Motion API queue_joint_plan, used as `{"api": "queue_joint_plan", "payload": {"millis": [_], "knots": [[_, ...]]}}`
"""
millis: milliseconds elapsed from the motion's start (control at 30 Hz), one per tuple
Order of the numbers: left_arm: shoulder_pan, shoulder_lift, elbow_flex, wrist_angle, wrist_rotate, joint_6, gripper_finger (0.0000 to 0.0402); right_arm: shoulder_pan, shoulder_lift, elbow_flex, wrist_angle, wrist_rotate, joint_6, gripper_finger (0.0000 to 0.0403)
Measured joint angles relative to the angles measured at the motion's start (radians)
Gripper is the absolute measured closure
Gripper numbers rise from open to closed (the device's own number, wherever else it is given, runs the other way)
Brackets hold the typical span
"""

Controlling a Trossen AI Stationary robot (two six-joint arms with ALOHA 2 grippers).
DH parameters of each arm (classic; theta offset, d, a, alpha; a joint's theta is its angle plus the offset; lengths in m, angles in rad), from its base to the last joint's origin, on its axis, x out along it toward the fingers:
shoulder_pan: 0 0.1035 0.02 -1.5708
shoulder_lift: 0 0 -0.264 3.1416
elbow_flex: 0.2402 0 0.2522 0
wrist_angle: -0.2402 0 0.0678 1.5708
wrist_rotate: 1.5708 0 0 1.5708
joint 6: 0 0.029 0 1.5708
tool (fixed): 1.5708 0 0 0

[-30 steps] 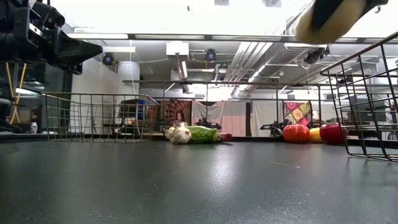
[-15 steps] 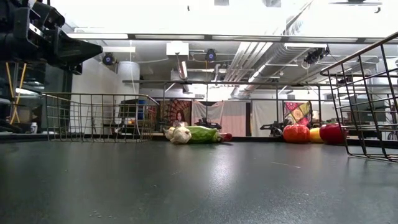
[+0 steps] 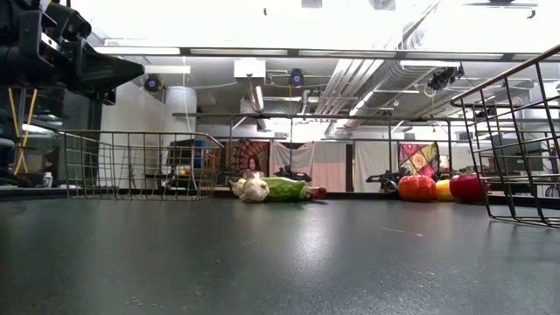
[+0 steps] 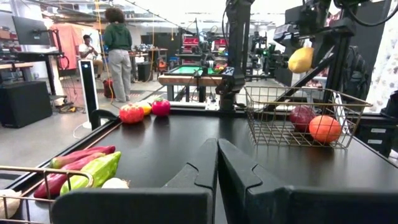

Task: Sort produce into baskets
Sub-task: Put the top left yellow lemon into the bottom wire basket, then put the green bell pepper into the top wire basket

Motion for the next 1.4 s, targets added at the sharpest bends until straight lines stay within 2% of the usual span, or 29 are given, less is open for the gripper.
{"api": "queue_joint_plan", "payload": {"millis": [100,167,433,500,700,800,1000,1100,1200,1400], "knots": [[0.0,0.0,0.0,0.0,0.0,0.0,0.0401,-0.013,0.0,0.0,-0.006,-0.044,0.002,0.0156],[0.0,0.0,0.0,0.0,0.0,0.0,0.0401,-0.023,0.0,0.0,-0.019,-0.073,0.005,0.0139],[0.0,0.0,0.0,0.0,0.0,0.0,0.0401,-0.053,0.0,-0.001,-0.071,-0.127,0.002,0.0015],[0.0,0.0,0.0,0.0,0.0,0.0,0.0401,-0.054,0.0,-0.001,-0.067,-0.127,0.002,0.001],[0.0,0.0,0.0,0.0,0.0,0.0,0.0401,-0.053,0.0,-0.001,0.021,-0.118,0.005,0.0033],[0.0,0.0,0.0,0.0,0.0,0.0,0.0401,-0.051,0.003,-0.001,0.039,-0.026,0.003,0.0036],[0.0,0.0,0.0,0.0,0.0,0.0,0.0401,-0.097,0.003,-0.001,0.091,0.313,-0.031,0.0036],[0.0,0.0,0.0,0.0,0.0,0.0,0.0401,-0.157,0.006,-0.001,0.183,0.38,-0.144,0.0036],[0.0,0.0,0.0,0.0,0.0,0.0,0.0401,-0.234,0.032,-0.001,0.364,0.377,-0.388,0.0036],[0.0,0.0,0.0,0.0,0.0,0.0,0.0401,-0.371,0.166,-0.001,0.793,0.196,-0.959,0.0036]]}}
